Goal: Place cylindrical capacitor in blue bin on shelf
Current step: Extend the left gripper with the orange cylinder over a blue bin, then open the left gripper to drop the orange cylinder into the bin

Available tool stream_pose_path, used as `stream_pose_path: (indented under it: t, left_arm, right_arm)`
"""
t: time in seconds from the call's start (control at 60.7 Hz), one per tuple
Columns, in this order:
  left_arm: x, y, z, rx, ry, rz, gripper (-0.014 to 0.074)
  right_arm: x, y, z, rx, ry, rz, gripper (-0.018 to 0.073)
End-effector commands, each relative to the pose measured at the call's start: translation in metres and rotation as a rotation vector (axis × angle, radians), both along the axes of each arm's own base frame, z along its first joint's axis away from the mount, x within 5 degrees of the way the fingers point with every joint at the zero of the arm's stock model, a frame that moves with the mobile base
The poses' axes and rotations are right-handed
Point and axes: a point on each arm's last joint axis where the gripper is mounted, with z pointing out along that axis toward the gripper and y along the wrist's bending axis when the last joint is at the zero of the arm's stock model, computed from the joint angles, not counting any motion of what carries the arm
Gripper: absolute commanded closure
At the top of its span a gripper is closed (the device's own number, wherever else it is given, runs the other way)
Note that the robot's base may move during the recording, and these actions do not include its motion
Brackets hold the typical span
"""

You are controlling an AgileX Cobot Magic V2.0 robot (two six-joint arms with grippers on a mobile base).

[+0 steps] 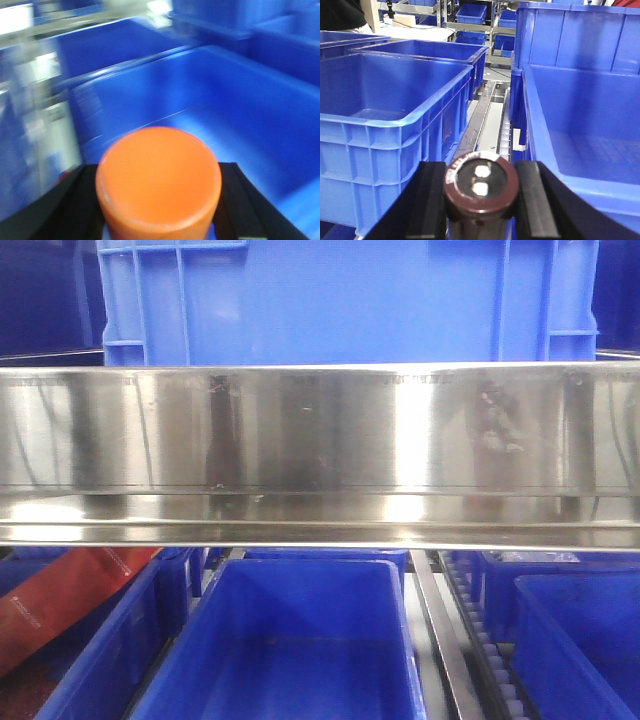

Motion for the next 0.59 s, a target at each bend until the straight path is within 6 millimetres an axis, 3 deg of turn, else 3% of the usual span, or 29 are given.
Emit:
stream_pose_path:
  t: [0.0, 0.132, 0.362, 0.478, 0.576]
  left_arm:
    - [0.021, -0.032, -0.001, 0.0, -0.007, -0.051, 0.0707]
    - [0.058, -0.07, -0.025, 0.032, 0.042, -0.079, 0.0707]
    - [0.1, -0.1, -0.069, 0.088, 0.125, -0.078, 0.068]
    - [0.107, -0.106, -0.084, 0.109, 0.154, -0.078, 0.0536]
    - [0.11, -0.108, -0.088, 0.114, 0.162, -0.078, 0.0278]
  right_arm:
    - [-0.001, -0.001, 0.006, -0.005, -0.05, -0.006, 0.0658]
    - [-0.001, -0.001, 0.006, -0.005, -0.05, -0.006, 0.0658]
    - [-0.001, -0.001, 0.006, -0.005, -0.05, -0.006, 0.0658]
    - [-0.001, -0.001, 0.006, -0.005, -0.05, -0.006, 0.0658]
    - [-0.001, -0.001, 0.006, -0.005, -0.05, -0.006, 0.0658]
